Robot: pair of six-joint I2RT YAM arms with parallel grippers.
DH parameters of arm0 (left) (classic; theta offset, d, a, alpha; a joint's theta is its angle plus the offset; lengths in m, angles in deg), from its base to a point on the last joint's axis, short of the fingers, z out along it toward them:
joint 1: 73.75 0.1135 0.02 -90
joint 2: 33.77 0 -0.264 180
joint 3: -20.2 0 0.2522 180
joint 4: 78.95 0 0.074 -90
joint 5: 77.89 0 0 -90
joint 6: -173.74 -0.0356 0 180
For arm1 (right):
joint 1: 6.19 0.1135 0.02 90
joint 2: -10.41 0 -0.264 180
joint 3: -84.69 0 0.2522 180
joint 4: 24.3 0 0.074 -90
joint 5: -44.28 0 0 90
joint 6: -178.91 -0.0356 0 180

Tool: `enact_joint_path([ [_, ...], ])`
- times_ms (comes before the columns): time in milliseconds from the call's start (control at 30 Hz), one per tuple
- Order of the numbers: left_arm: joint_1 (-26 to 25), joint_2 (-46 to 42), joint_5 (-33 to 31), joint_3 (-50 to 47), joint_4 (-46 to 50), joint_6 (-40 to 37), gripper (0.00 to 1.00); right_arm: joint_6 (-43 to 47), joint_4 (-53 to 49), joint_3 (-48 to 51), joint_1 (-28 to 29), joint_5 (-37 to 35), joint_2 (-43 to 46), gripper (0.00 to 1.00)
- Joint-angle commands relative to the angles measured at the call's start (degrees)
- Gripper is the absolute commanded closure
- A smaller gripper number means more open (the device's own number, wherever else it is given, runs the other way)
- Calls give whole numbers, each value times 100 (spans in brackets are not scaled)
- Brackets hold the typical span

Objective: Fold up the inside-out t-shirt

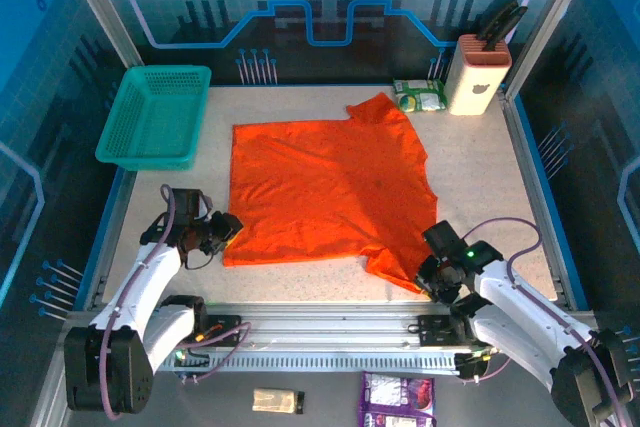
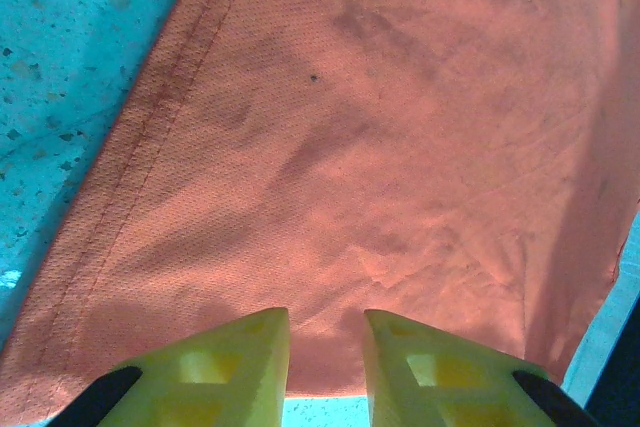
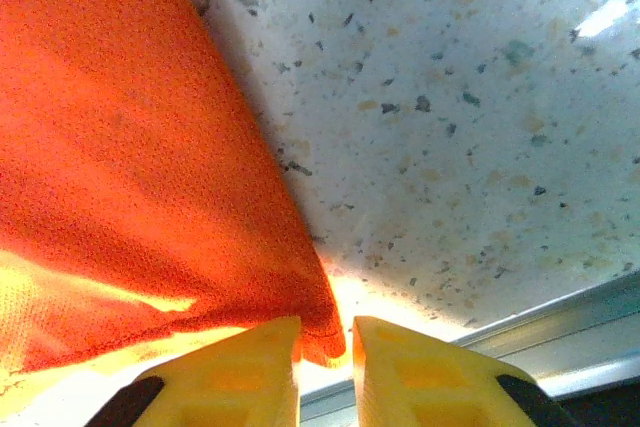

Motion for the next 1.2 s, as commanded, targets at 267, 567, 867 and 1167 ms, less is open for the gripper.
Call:
enact_joint_path([
  [267,53,-51,130,-69,141,131,73,-118,216,223,-125,271,-248,75],
  [567,41,-55,22,0,317,179,73,-58,35,128,-236,67,4,93],
  [867,-227,62,-702,204,1054,169,69,130,-102,88,-517,178,188,100],
  [1167,-1170,983,-2502,721,2179,698,76,269,-106,-4,-589,240,182,100],
])
